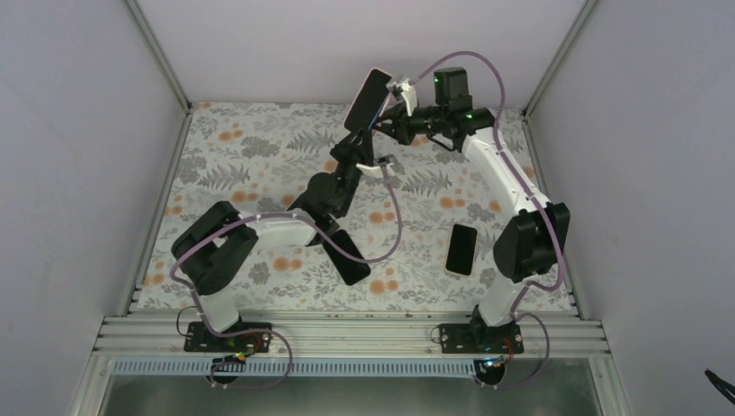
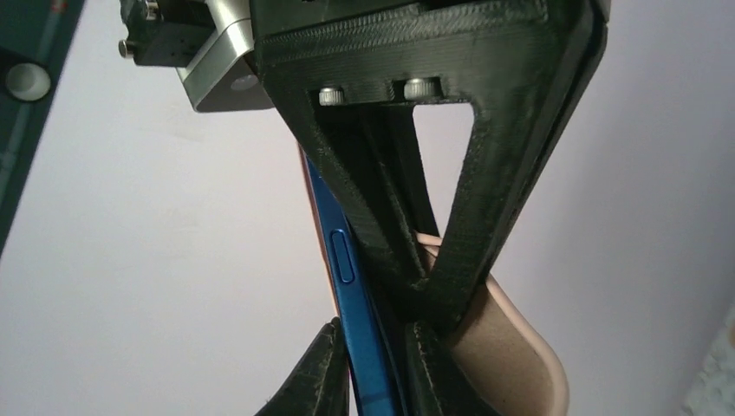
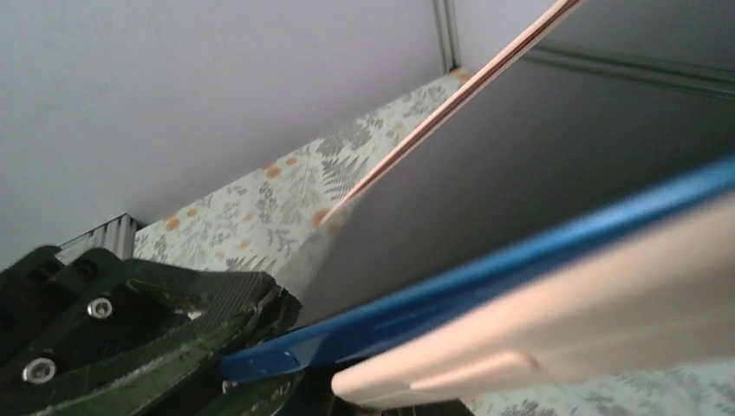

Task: Take the phone out of the phone case
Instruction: Remove the phone case from the phone, then place the phone at the center of the board, then place the phone case at the center of the board.

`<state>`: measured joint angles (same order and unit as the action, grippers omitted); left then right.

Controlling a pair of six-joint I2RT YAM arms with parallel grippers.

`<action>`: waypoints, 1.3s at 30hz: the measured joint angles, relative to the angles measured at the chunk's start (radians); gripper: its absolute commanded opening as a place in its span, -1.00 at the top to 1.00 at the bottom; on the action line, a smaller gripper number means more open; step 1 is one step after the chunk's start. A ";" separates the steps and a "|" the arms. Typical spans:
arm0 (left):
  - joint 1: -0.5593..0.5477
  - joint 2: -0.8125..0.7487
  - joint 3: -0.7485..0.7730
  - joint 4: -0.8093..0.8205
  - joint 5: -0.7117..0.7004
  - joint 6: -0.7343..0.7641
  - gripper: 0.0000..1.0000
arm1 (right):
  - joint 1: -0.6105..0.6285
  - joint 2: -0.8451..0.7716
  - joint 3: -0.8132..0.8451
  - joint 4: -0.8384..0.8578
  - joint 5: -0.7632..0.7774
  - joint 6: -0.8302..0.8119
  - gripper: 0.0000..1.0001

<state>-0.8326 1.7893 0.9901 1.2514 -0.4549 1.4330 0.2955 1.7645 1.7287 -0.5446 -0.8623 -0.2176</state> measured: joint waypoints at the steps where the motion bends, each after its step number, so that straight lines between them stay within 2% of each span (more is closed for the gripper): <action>1: 0.001 -0.017 -0.020 -0.016 0.003 0.003 0.95 | 0.005 0.005 0.002 -0.018 0.005 -0.002 0.93; 3: 0.008 -0.068 -0.072 -0.080 0.016 0.008 0.95 | 0.017 0.021 0.002 -0.059 0.014 -0.015 0.93; 5: 0.018 -0.137 -0.126 -0.123 0.005 0.033 0.95 | 0.023 0.041 -0.002 -0.097 0.130 -0.048 0.93; 10: 0.080 -0.372 -0.188 -0.172 -0.063 0.042 0.95 | -0.101 0.124 -0.054 -0.153 0.432 -0.124 0.93; 14: 0.097 -0.517 -0.209 -0.227 -0.094 0.022 0.95 | -0.156 0.144 -0.093 -0.198 0.549 -0.150 0.93; 18: 0.141 -0.595 -0.300 -0.292 -0.090 0.016 0.95 | -0.153 0.144 -0.093 -0.229 0.543 -0.175 0.93; 23: 0.327 -0.607 -0.514 -0.383 -0.090 0.026 0.95 | -0.155 0.150 -0.099 -0.278 0.510 -0.203 0.93; 29: 0.504 -0.609 -0.622 -0.545 -0.036 0.003 0.95 | -0.160 0.207 -0.120 -0.306 0.502 -0.219 0.93; 33: 0.557 -0.607 -0.668 -0.591 0.006 0.001 0.95 | -0.160 0.252 -0.128 -0.321 0.505 -0.225 0.93; 39: 0.571 -0.544 -0.708 -0.628 0.037 0.003 0.95 | -0.168 0.296 -0.131 -0.315 0.501 -0.227 0.93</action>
<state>-0.2619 1.2457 0.2821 0.6239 -0.4183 1.4357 0.1276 2.0605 1.5978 -0.8600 -0.3614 -0.4442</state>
